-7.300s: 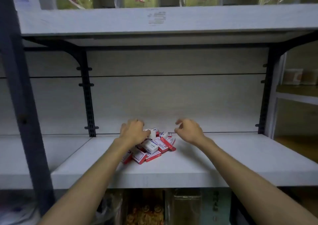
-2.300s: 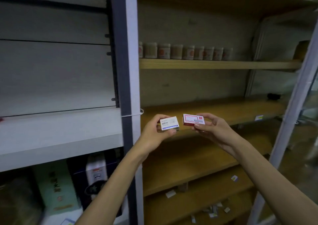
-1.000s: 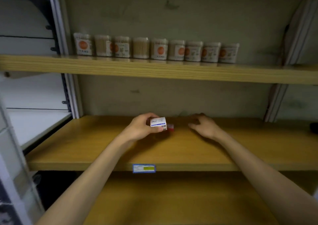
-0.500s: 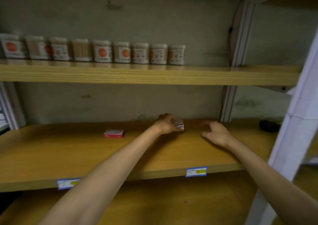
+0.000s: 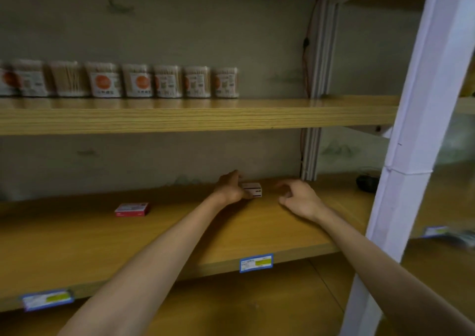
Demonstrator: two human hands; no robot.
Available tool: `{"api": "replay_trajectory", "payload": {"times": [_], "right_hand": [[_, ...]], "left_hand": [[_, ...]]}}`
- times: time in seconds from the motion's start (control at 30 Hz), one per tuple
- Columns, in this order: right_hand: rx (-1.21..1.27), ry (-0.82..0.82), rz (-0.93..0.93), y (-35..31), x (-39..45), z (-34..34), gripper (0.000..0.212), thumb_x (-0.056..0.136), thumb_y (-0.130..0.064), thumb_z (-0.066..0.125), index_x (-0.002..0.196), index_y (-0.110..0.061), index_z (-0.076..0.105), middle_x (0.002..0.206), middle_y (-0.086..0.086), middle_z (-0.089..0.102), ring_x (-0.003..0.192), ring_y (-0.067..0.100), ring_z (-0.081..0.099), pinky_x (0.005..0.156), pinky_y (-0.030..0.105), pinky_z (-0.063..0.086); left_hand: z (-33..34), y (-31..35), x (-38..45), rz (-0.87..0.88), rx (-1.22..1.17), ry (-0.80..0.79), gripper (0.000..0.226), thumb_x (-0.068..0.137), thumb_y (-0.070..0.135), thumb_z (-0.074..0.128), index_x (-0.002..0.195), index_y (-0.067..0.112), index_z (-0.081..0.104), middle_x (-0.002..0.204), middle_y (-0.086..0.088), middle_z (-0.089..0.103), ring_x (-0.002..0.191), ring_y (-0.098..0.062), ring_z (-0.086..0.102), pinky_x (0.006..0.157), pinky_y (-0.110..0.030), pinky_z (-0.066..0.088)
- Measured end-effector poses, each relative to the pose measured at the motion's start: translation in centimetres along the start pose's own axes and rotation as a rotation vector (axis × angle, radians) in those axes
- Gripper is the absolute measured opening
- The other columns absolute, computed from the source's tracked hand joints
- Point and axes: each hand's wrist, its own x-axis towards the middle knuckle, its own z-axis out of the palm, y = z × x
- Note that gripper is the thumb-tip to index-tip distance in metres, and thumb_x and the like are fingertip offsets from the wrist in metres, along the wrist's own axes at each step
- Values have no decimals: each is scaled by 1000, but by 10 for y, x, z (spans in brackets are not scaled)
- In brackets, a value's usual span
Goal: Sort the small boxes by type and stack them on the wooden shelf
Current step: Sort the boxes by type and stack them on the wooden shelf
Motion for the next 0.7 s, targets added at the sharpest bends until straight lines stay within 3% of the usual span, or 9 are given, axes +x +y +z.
{"api": "replay_trajectory", "payload": {"times": [0.23, 0.37, 0.43, 0.53, 0.7], "right_hand": [[118, 12, -194, -61, 0, 26, 29, 87, -19, 69, 115, -24, 71, 106, -5, 70, 93, 11, 64, 85, 28, 51], [156, -29, -326, -115, -6, 44, 28, 88, -23, 69, 116, -28, 70, 103, -7, 69, 82, 5, 63, 84, 30, 54], [176, -50, -383, -145, -12, 53, 28, 90, -24, 69, 118, -27, 68, 105, -7, 68, 85, 8, 64, 85, 33, 55], [199, -55, -456, -194, -24, 70, 27, 90, -24, 70, 116, -29, 68, 105, -8, 68, 84, 6, 65, 84, 33, 56], [181, -93, -573, -284, -59, 112, 23, 90, -26, 69, 112, -32, 67, 108, -10, 61, 86, 4, 63, 87, 35, 54]], "left_hand": [[-61, -35, -63, 133, 153, 205, 29, 86, 26, 67, 115, 27, 65, 117, 4, 69, 106, -16, 64, 90, -33, 53], [-101, -63, -123, 112, 301, 322, 39, 78, 44, 57, 116, 36, 64, 118, 9, 70, 109, -17, 64, 93, -38, 53], [-119, -78, -153, 94, 395, 349, 40, 84, 43, 58, 122, 36, 63, 119, 8, 68, 109, -19, 63, 91, -39, 53], [-147, -104, -199, 70, 484, 431, 34, 84, 44, 58, 116, 34, 64, 111, 9, 66, 104, -20, 63, 85, -36, 52], [-200, -155, -272, -14, 469, 505, 35, 86, 45, 60, 120, 36, 61, 113, 11, 61, 102, -18, 63, 80, -34, 50]]}}
